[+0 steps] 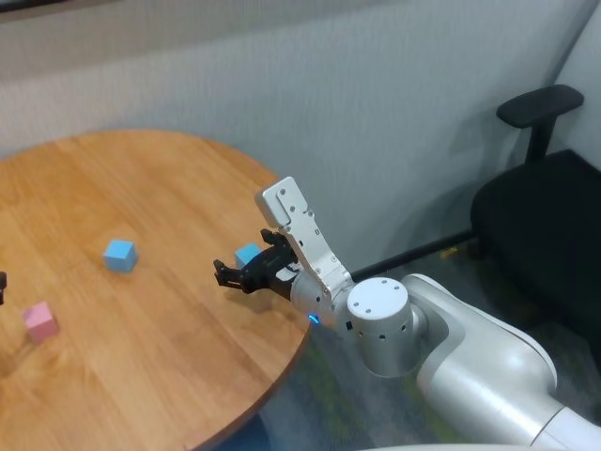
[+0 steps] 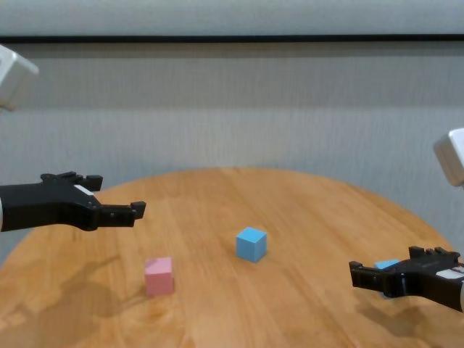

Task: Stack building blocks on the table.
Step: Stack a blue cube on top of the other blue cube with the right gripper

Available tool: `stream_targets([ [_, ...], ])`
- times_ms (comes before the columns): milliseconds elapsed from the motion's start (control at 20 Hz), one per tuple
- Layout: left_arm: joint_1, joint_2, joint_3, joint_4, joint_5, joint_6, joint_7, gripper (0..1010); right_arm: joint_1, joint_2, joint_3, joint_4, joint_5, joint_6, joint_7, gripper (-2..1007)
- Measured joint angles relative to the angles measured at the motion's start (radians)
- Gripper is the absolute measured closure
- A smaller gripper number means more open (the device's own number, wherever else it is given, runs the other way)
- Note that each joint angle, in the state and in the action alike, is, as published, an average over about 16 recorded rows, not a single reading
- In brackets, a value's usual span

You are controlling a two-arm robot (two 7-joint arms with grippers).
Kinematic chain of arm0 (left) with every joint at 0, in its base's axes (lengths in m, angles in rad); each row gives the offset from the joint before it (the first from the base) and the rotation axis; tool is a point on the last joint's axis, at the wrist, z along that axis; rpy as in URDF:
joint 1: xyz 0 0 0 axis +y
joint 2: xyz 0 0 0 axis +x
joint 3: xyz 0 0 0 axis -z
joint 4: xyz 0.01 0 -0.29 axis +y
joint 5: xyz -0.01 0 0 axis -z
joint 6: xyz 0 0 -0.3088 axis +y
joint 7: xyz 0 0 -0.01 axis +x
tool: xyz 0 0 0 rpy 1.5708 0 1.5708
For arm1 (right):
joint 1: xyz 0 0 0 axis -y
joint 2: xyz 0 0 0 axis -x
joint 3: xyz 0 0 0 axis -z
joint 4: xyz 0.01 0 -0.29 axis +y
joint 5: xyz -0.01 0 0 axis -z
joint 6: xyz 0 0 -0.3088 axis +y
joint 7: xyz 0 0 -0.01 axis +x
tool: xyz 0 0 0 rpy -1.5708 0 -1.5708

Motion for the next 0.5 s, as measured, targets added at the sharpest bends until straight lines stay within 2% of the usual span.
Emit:
stream_targets([
  [500,0.0,0.0,0.0,0.0,0.0,0.0,0.0,10,0.013,-0.027,0.019,0.043,-0.016,-0.001,0.011,0],
])
